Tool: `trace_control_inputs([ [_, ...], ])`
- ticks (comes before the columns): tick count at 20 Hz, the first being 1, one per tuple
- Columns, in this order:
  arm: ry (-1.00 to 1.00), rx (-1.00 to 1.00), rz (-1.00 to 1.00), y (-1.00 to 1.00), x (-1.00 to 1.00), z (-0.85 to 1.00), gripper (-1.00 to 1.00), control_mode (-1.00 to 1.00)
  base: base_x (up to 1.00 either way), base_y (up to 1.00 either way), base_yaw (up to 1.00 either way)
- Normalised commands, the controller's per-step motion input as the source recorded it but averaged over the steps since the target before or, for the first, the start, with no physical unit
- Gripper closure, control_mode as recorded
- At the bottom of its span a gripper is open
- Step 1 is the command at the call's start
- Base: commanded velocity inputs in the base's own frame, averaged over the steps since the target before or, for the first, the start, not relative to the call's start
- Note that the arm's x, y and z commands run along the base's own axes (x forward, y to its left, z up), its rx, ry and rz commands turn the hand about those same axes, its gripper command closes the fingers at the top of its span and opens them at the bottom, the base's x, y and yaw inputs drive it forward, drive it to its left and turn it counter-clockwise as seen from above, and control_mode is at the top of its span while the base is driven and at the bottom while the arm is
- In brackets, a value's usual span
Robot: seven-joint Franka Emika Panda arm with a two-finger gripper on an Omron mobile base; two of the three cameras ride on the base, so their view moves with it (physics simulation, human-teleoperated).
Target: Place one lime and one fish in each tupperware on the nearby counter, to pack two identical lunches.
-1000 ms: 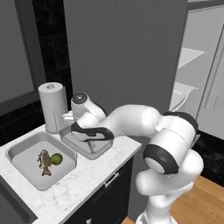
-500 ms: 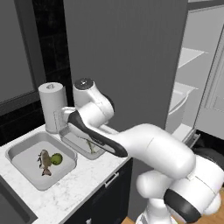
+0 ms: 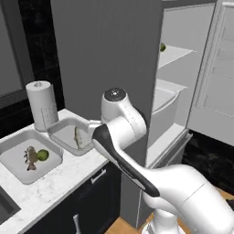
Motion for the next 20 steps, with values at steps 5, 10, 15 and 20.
trace_control_inputs([
  [5, 0.0, 0.0, 0.0, 0.0, 0.0, 0.0, -1.0, 1.0, -0.68, -1.0, -0.1],
  [10, 0.0, 0.0, 0.0, 0.0, 0.0, 0.0, -1.0, 1.0, 0.06, -1.0, 0.0],
  [15, 0.0, 0.0, 0.0, 0.0, 0.0, 0.0, -1.0, 1.0, 0.04, -0.92, 0.3],
  [20, 0.0, 0.0, 0.0, 0.0, 0.0, 0.0, -1.0, 1.0, 0.24, -0.51, 0.5],
])
